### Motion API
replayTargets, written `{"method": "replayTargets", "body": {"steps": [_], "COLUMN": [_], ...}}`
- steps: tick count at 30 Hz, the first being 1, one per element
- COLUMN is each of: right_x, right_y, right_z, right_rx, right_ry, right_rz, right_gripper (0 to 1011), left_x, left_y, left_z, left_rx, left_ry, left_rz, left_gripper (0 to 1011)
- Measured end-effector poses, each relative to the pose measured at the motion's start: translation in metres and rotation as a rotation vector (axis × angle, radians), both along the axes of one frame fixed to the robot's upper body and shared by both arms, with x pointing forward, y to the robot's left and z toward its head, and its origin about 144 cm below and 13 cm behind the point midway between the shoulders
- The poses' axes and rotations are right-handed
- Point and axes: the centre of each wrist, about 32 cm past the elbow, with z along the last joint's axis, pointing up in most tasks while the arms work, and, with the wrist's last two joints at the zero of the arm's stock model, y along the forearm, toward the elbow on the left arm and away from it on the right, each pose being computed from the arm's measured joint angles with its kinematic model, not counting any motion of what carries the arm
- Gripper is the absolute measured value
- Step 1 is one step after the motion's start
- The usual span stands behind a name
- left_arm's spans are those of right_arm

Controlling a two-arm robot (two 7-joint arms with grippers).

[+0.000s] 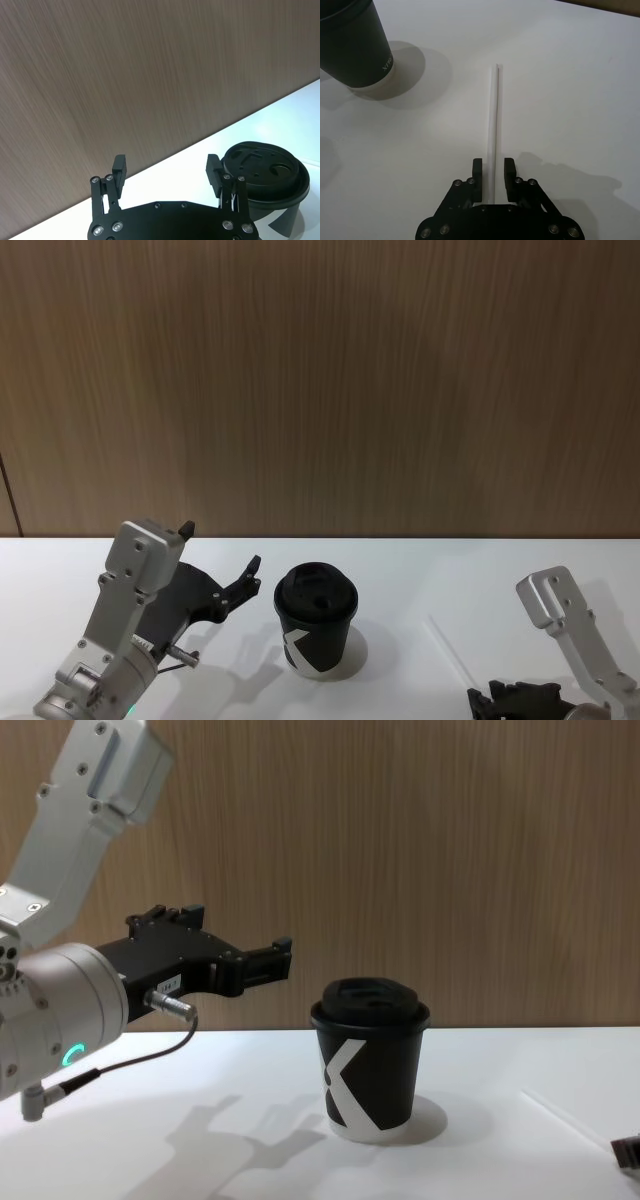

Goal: Pick up the straw with one hand, pass it to the other hand, and insert it into the cup.

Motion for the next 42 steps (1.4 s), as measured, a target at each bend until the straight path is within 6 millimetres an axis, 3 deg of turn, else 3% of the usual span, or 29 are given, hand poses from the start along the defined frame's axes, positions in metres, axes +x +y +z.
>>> {"method": "replayTargets", "body": {"steps": [4, 11, 33, 42], "right_x": [0.0005, 0.0011, 0.0006, 0.0009], "right_y": [-0.0008, -0.0022, -0.0061, -0.0085], "right_z": [-0.0004, -0.0007, -0.0021, 0.0043], "right_rx": [0.0, -0.001, -0.009, 0.029], "right_ry": [0.001, 0.007, 0.014, -0.065], "right_rz": [-0.002, -0.002, -0.002, -0.014], "right_gripper": [190, 33, 0, 0], "left_x": [0.0, 0.0, 0.0, 0.0], "left_y": [0.0, 0.0, 0.0, 0.0], "left_z": [0.0, 0.0, 0.0, 0.0], "left_rx": [0.0, 0.0, 0.0, 0.0], "left_ry": [0.0, 0.0, 0.0, 0.0], "left_rz": [0.0, 0.0, 0.0, 0.0], "left_gripper": [1003, 1003, 1003, 1003]}}
